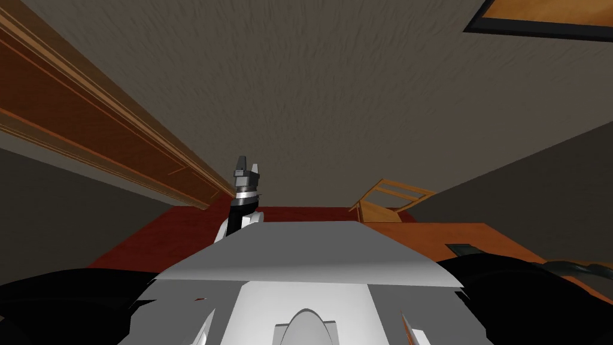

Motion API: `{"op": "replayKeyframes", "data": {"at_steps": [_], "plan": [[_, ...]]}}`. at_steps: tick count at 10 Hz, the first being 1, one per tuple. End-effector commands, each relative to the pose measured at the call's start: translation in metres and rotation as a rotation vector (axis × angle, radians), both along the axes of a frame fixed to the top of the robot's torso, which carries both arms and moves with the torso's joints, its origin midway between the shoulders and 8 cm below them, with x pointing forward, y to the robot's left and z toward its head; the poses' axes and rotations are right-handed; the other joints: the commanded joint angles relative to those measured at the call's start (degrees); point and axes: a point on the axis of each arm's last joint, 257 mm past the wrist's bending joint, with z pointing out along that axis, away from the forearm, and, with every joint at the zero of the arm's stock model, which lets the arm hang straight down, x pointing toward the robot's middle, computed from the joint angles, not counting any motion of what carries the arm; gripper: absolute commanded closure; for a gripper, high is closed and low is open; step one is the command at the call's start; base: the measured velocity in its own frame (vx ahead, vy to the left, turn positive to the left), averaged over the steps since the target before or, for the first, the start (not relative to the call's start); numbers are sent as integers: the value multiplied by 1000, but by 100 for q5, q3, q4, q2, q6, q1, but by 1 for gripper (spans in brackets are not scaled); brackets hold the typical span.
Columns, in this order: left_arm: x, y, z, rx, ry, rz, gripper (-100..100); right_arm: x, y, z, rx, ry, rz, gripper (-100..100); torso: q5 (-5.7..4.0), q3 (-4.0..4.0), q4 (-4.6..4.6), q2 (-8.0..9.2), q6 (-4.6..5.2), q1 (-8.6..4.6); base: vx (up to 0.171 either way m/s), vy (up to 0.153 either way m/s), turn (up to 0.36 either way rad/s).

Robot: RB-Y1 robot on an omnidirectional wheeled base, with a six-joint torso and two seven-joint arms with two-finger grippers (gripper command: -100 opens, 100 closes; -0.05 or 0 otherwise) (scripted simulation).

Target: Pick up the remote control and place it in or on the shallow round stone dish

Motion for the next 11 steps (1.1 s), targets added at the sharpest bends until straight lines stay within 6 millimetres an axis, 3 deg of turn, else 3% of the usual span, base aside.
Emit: {"op": "replayKeyframes", "data": {"at_steps": [1, 4, 6, 7, 11], "plan": [[0, 0, 0, 0, 0, 0, 0, -10, 10, -2, -3, 0, -18, -100, 0, 0, 0, 0, 0, 0, 6, -29, 102], [0, 0, 0, 0, 0, 0, 0, -28, 26, -5, -9, 3, -44, -100, 0, 1, 1, 1, -1, 3, 3, -28, 102], [0, 0, 0, 0, 0, 0, 0, -26, 24, -5, -10, 4, -44, -100, -4, 2, 1, 3, 3, -1, 3, -21, 30], [0, 0, 0, 0, 0, 0, 0, -26, 25, -5, -8, 2, -42, 100, -5, 5, 2, 7, 3, -2, 0, 0, 0], [0, 0, 0, 0, 0, 0, 0, -26, 26, -6, -5, 1, -43, 100, -5, 10, 5, 15, 1, -9, 0, 0, 0]]}}
